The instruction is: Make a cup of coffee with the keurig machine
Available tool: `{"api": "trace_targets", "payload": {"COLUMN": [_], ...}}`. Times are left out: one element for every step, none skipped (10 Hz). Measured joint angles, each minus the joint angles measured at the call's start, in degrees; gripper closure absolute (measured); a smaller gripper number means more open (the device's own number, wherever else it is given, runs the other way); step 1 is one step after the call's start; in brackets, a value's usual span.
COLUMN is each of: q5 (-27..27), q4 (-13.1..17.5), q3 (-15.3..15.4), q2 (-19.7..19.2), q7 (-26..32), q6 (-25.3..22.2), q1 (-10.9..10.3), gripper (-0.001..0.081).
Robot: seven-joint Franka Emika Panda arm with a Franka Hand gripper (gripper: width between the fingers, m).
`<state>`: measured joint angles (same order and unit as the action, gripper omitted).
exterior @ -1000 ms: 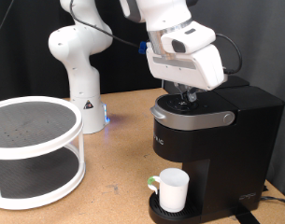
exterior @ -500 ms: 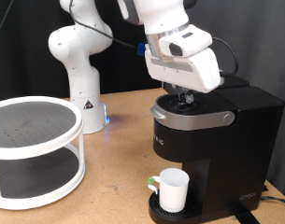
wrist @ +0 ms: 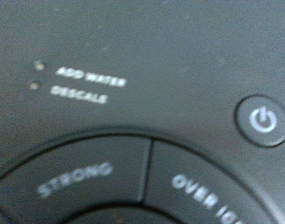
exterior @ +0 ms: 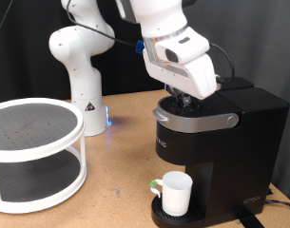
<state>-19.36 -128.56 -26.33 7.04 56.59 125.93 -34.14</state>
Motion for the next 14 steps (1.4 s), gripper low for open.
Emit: {"api": "trace_targets", "payload": {"q5": [-0.3, -0.9, -1.6, -2.1, -2.8, -3.7, -4.7, -5.5, -6.3, -6.9, -7.3, -7.5, -7.6, -7.7], "q4": [0.6, 1.3, 1.9, 2.4, 3.2, 4.2, 5.5, 6.7, 7.6, 8.1, 8.6, 8.8, 9.0, 9.0], "q3": [-0.4, -0.7, -1.0, -1.4, -1.7, -2.1, -2.5, -2.8, -3.1, -3.2, -3.3, -3.3, -3.3, -3.2], "q2": [-0.4, -0.9, -1.3, -1.8, -2.4, -3.2, -4.2, -5.2, -6.0, -6.5, -6.9, -7.1, -7.2, -7.3], "q7": [0.0, 0.0, 0.0, 0.0, 0.0, 0.0, 0.0, 0.0, 0.0, 0.0, 0.2, 0.4, 0.7, 1.3], "q6": [-1.6, -2.8, -3.9, -4.8, -6.1, -7.9, -10.2, -12.1, -13.5, -14.4, -15.1, -15.2, -15.2, -15.2], "q1": [0.1, 0.2, 0.4, 0.5, 0.5, 0.7, 0.9, 1.1, 1.2, 1.3, 1.5, 1.5, 1.5, 1.5], "gripper": [0.0806, 0.0806, 0.0806, 0.0806, 0.0806, 0.0806, 0.0806, 0.0806, 0.0806, 0.0806, 0.0806, 0.0806, 0.0806, 0.0806]}}
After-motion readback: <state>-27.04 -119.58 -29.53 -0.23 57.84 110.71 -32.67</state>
